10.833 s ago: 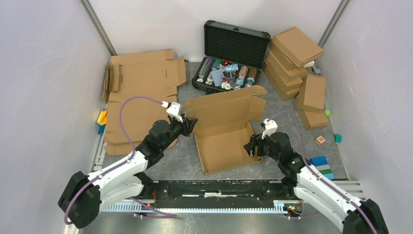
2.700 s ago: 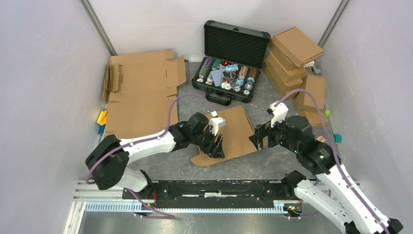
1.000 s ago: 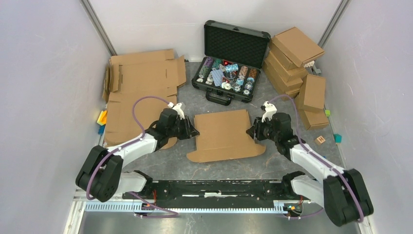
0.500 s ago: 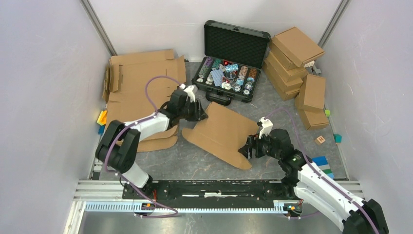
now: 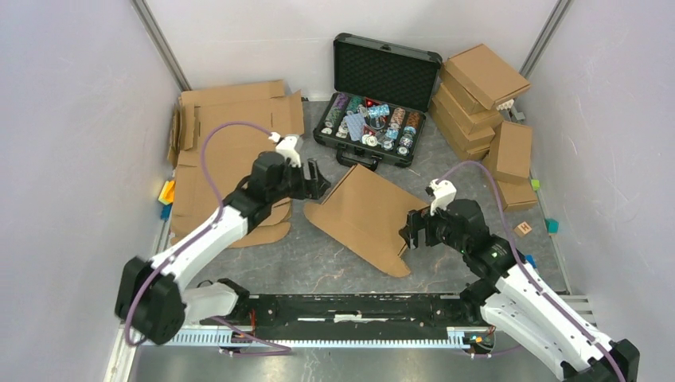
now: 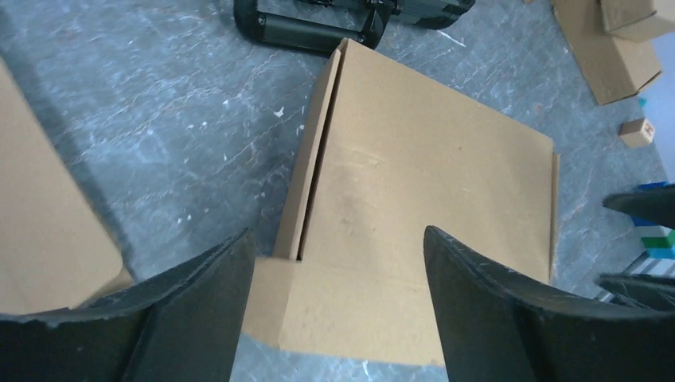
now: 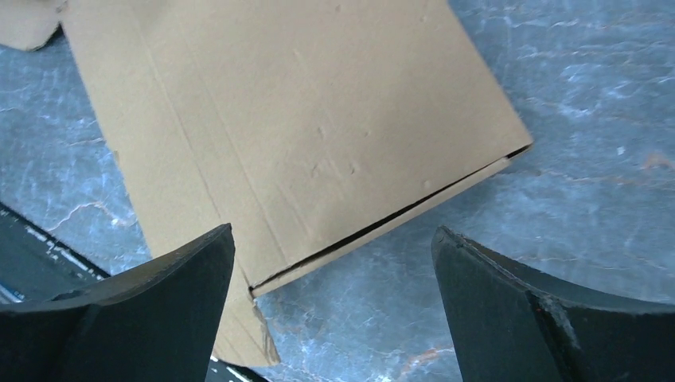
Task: Fold the paper box
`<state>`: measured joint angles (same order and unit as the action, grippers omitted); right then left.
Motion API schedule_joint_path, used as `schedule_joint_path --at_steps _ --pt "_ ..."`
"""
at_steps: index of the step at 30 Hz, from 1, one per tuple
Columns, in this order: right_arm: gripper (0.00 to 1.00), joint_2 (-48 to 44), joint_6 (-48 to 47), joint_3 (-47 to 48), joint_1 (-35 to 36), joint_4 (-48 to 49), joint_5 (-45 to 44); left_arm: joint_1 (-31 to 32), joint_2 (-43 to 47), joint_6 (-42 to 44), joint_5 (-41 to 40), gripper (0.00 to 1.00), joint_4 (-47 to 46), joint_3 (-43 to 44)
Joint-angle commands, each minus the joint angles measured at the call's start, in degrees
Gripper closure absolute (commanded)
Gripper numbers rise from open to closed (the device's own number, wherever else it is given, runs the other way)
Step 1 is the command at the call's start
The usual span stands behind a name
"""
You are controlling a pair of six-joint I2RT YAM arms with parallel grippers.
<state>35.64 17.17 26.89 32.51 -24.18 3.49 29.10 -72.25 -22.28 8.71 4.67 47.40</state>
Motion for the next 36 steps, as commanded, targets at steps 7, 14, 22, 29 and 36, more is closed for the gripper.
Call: schedule_joint_path --at_steps 7,14,22,29,36 --pt "0.03 21.47 -1.87 10.78 -4.63 14.3 6.86 1.78 21.16 -15.75 5.11 0.72 1.05 -18.54" --pt "0.03 32.81 -0.54 12.54 -11.86 23.6 14.18 3.41 37.14 -23.0 5.1 0.98 9.54 -27.7" --pt "0.02 42.55 -2.04 15.23 -14.07 27.39 18.39 5.0 31.22 -30.36 6.24 0.98 -6.35 -37.94" --pt "0.07 46.39 -4.39 15.06 -14.06 26.78 18.06 6.82 16.89 -32.98 5.38 0.98 -24.26 -40.44" --pt "0.08 45.67 -4.57 13.65 -13.96 27.25 18.78 8.24 6.71 -34.16 3.64 0.98 -36.48 -40.81"
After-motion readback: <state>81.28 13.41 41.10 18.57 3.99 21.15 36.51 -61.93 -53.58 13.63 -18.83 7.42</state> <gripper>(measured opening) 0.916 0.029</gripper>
